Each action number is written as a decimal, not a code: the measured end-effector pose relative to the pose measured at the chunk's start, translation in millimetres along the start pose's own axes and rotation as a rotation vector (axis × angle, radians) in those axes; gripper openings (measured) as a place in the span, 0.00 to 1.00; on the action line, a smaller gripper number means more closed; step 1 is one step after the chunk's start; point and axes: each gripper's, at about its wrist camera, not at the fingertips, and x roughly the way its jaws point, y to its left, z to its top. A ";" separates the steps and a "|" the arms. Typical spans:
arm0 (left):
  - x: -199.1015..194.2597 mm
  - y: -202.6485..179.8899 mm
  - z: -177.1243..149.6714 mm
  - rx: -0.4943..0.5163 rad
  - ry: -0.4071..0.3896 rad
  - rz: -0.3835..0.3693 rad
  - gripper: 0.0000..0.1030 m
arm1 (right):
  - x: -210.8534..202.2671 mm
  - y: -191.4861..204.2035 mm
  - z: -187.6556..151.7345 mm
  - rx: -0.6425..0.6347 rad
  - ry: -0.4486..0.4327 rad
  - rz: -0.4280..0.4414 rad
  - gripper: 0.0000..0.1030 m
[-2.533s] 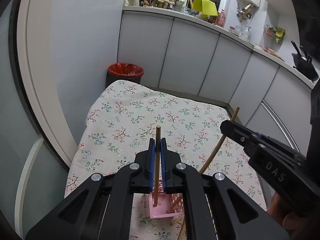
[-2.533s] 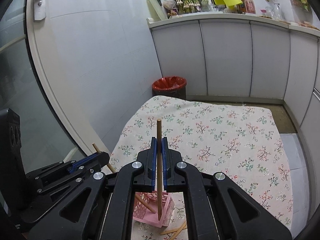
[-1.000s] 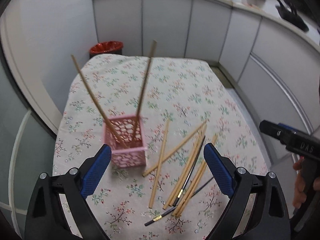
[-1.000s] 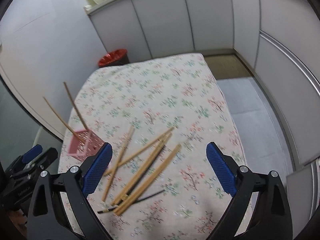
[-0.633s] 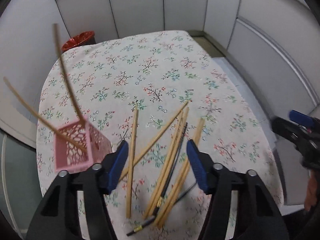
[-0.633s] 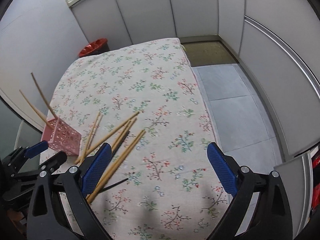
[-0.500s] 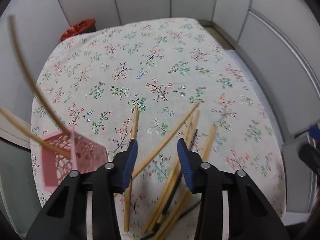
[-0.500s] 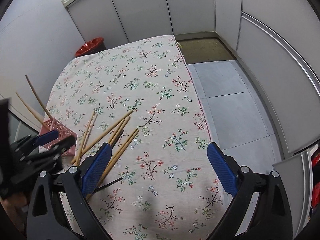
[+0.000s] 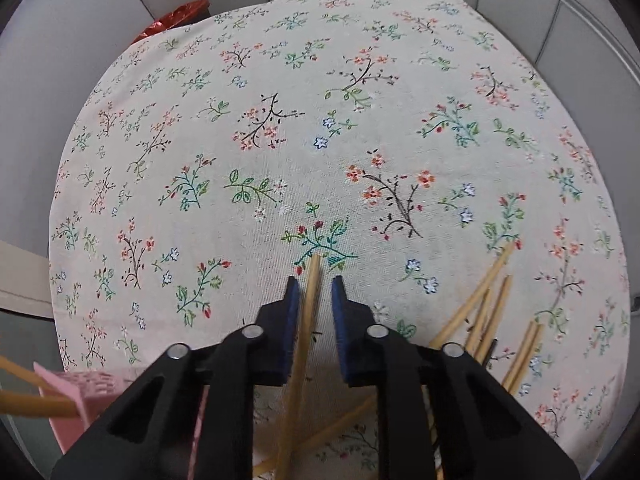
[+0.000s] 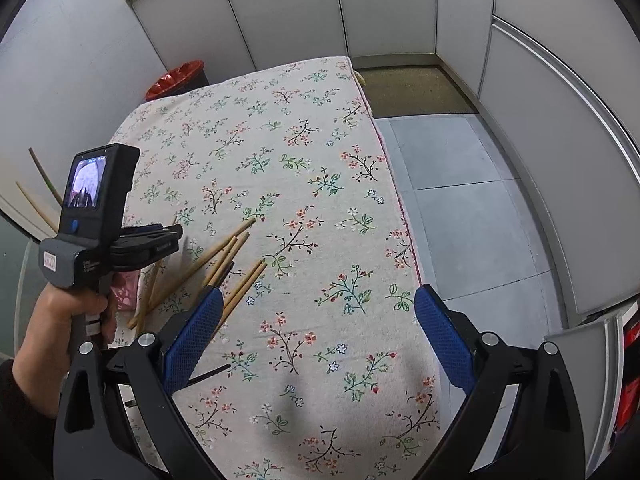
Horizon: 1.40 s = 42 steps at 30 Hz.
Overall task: Organize utensils
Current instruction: 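Grasp another chopstick with the left tool while the right tool grasps one too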
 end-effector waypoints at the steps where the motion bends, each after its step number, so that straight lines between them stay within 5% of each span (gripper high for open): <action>1: 3.2 1.9 -0.4 -0.003 0.006 -0.004 0.07 | 1.7 -0.1 0.4 -0.001 0.004 -0.002 0.90; 9: -28.6 -1.5 -23.0 0.051 -0.070 -0.056 0.05 | 14.3 2.4 6.2 0.010 0.033 -0.010 0.90; 17: -125.0 9.6 -73.7 0.061 -0.223 -0.150 0.05 | 38.3 18.9 6.4 0.018 0.092 -0.002 0.86; 20: -163.2 22.1 -95.5 0.033 -0.298 -0.180 0.05 | 50.0 30.9 3.2 -0.002 0.133 0.012 0.75; 24: -203.3 43.7 -126.0 0.002 -0.401 -0.209 0.05 | 69.6 38.5 0.0 0.024 0.208 0.063 0.47; 30: -217.4 73.5 -143.1 -0.044 -0.469 -0.263 0.05 | 96.3 39.8 5.5 0.140 0.257 0.120 0.16; 42: -225.1 98.5 -159.9 -0.057 -0.491 -0.287 0.05 | 123.6 64.4 -0.4 0.180 0.295 0.037 0.09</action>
